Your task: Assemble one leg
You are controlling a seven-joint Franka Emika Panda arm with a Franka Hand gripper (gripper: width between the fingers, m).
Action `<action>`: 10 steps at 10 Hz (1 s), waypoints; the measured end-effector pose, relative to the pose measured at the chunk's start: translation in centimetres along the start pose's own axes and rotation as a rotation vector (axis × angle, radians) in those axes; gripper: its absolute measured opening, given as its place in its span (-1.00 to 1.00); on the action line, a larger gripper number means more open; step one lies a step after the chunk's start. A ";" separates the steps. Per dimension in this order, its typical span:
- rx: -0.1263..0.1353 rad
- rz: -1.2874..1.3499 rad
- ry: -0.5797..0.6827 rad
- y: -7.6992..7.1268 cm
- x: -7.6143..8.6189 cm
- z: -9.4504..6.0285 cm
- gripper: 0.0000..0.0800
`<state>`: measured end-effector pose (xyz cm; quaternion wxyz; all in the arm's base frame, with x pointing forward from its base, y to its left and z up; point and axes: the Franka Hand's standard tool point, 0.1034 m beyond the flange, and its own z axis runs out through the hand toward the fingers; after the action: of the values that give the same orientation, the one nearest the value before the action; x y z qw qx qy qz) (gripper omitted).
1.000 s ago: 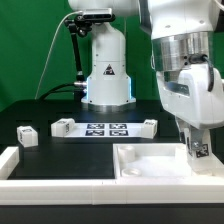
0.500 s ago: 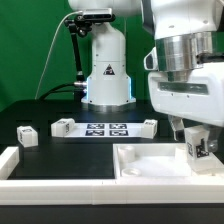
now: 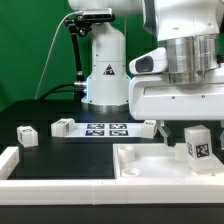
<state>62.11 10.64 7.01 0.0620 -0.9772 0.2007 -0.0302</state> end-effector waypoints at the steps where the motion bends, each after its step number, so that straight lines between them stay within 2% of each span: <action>1: -0.005 -0.137 0.001 0.0 0.0 0.0 0.62; 5: -0.035 -0.585 0.003 -0.3 0.2 -0.4 0.62; 6: -0.035 -0.583 0.002 -0.2 0.2 -0.3 0.62; 8: -0.036 -0.582 0.001 -0.2 0.2 -0.3 -0.04; 9: -0.034 -0.525 0.002 -0.2 0.1 -0.2 -0.27; 10: -0.035 -0.526 0.002 -0.2 0.1 -0.2 -0.27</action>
Offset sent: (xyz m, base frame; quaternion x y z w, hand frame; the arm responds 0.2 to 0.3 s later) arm -0.0016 0.0096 0.0077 -0.0077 -0.0116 -0.1980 0.9801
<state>62.30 10.76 7.29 0.0350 -0.9967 -0.0595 -0.0428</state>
